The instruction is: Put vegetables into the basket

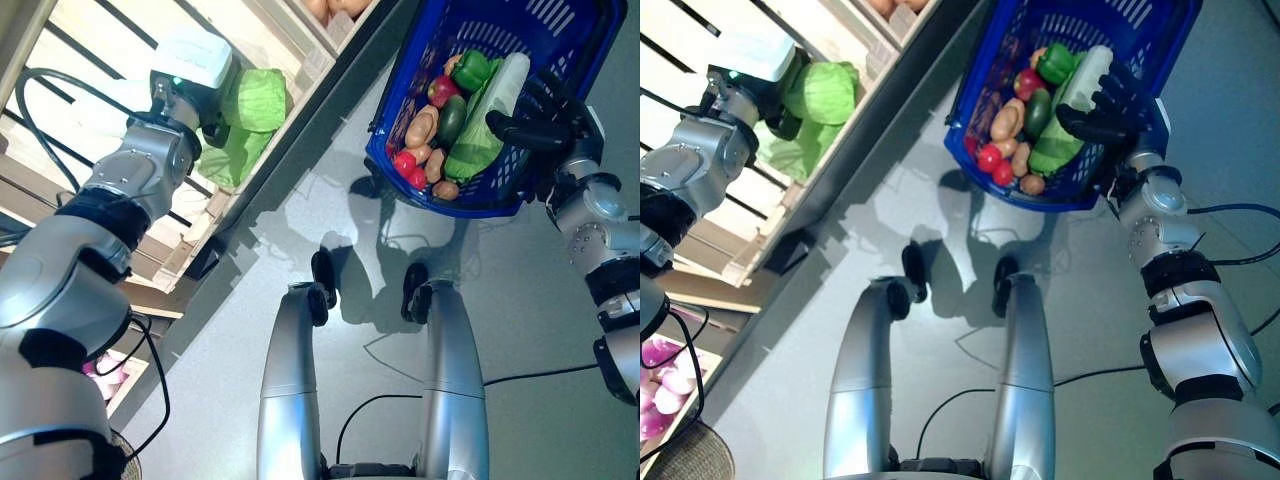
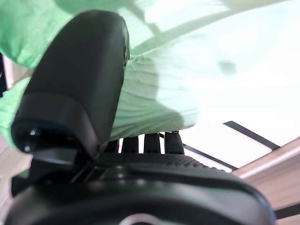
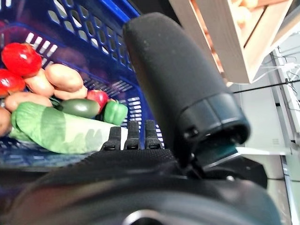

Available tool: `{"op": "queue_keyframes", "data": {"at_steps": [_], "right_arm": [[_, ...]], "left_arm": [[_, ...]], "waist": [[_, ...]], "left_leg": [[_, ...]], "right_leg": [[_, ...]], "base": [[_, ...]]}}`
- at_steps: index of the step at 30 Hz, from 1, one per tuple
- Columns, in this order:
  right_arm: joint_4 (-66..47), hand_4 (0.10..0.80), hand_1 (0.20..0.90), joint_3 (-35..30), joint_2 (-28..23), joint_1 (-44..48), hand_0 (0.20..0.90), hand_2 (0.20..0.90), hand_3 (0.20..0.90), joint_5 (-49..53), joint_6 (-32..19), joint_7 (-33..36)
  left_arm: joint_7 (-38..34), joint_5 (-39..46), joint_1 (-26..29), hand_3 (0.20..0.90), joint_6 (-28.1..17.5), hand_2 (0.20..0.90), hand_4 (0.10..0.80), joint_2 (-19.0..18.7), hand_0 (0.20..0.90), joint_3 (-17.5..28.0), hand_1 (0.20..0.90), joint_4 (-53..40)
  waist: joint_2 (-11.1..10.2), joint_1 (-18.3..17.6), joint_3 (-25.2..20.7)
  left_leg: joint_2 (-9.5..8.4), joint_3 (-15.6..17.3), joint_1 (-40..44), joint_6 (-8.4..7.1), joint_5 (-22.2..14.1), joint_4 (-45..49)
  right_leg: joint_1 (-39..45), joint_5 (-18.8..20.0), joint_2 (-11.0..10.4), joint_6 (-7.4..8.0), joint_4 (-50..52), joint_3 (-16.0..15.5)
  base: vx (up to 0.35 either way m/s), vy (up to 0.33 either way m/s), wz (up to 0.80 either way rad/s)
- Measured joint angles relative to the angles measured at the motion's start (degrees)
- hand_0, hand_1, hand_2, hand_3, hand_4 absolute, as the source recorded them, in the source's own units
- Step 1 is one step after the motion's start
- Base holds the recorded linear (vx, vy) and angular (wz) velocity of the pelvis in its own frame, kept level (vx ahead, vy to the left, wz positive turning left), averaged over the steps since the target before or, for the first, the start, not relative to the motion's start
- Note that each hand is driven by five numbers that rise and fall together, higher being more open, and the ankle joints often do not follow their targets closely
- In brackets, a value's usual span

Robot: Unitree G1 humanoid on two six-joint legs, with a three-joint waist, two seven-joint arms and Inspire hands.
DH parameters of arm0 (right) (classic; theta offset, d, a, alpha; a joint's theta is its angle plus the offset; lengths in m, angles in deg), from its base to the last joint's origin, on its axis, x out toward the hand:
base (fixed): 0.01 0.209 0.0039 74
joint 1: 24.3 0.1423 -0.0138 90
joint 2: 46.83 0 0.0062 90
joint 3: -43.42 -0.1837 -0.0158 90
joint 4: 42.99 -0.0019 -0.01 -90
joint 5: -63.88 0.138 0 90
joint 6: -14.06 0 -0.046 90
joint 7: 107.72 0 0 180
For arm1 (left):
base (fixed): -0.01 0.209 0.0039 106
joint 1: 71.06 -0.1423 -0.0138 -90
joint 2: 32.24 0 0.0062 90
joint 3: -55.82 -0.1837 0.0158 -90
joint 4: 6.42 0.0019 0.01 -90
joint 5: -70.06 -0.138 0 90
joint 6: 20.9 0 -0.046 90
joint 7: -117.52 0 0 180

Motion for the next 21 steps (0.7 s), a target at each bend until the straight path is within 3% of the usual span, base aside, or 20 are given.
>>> {"op": "queue_keyframes", "data": {"at_steps": [4, 9, 10, 12, 15, 21], "right_arm": [[-0.17, 0.800, 0.900, -0.48, 0.78, -5.08, 0.900, 0.900, 0.900, 0.51, -0.01, -0.01], [-6.24, 0.800, 0.900, -3.80, 2.16, -11.99, 0.900, 0.900, 0.900, -1.68, 0.04, -0.03], [-8.96, 0.800, 0.900, -4.51, 2.59, -14.97, 0.900, 0.900, 0.900, -2.53, 0.04, -0.04], [-12.35, 0.800, 0.900, -5.20, 3.83, -18.51, 0.900, 0.900, 0.900, -4.64, 0.05, -0.07], [-16.57, 0.800, 0.900, -6.73, 4.75, -20.71, 0.900, 0.900, 0.900, -8.71, 0.08, -0.44], [-17.75, 0.800, 0.900, -6.79, 4.96, -21.38, 0.900, 0.900, 0.900, -11.32, 0.43, -1.61]], "left_arm": [[-0.63, 4.03, -5.81, 0.300, -2.42, 0.300, 0.400, 0.04, 0.300, 3.06, 0.300, -0.24], [-1.81, 6.32, -12.26, 0.300, -6.23, 0.300, 0.400, -1.00, 0.300, 12.29, 0.300, -1.39], [-1.93, 6.47, -15.41, 0.300, -7.46, 0.300, 0.400, -1.96, 0.300, 15.80, 0.300, -3.64], [-2.21, 6.46, -18.83, 0.300, -8.73, 0.300, 0.400, -5.13, 0.300, 17.96, 0.300, -7.18], [-2.34, 6.14, -20.18, 0.300, -9.28, 0.300, 0.400, -8.86, 0.300, 20.39, 0.300, -9.36], [-2.32, 4.04, -20.80, 0.300, -10.30, 0.300, 0.400, -11.59, 0.300, 20.96, 0.300, -9.29]], "waist": [[-0.53, -0.12, -0.06], [-1.99, 0.15, 0.00], [-2.62, 0.24, -0.13], [-4.54, 0.41, -0.61], [-6.14, 0.66, -1.49], [-6.06, 2.06, -1.80]], "left_leg": [[-0.15, 0.23, 8.61, -0.07, 0.04, -4.16], [-0.72, 0.29, 20.09, -0.63, 0.41, -9.41], [-0.87, 0.10, 24.06, -0.93, 0.59, -11.56], [-1.08, 0.14, 29.84, -1.57, 0.87, -15.45], [-1.52, 0.10, 35.07, -2.02, 3.19, -20.86], [-2.25, 0.18, 43.93, -2.44, 4.99, -28.47]], "right_leg": [[8.84, 0.26, 0.14, 0.42, -4.35, -0.50], [20.15, 0.32, 0.05, 0.55, -8.92, -1.30], [24.22, 0.22, -0.10, 0.45, -10.79, -2.07], [29.69, -0.18, -0.22, 0.01, -13.67, -2.71], [34.56, 0.36, -0.63, -0.13, -17.40, -4.27], [42.94, 0.89, -0.97, 0.55, -23.08, -5.82]], "base": [[0.031, -0.002, -0.01], [0.135, -0.029, 0.03], [0.155, -0.028, 0.07], [0.098, -0.016, 0.09], [0.077, 0.004, 0.12], [0.104, -0.003, 0.08]]}}
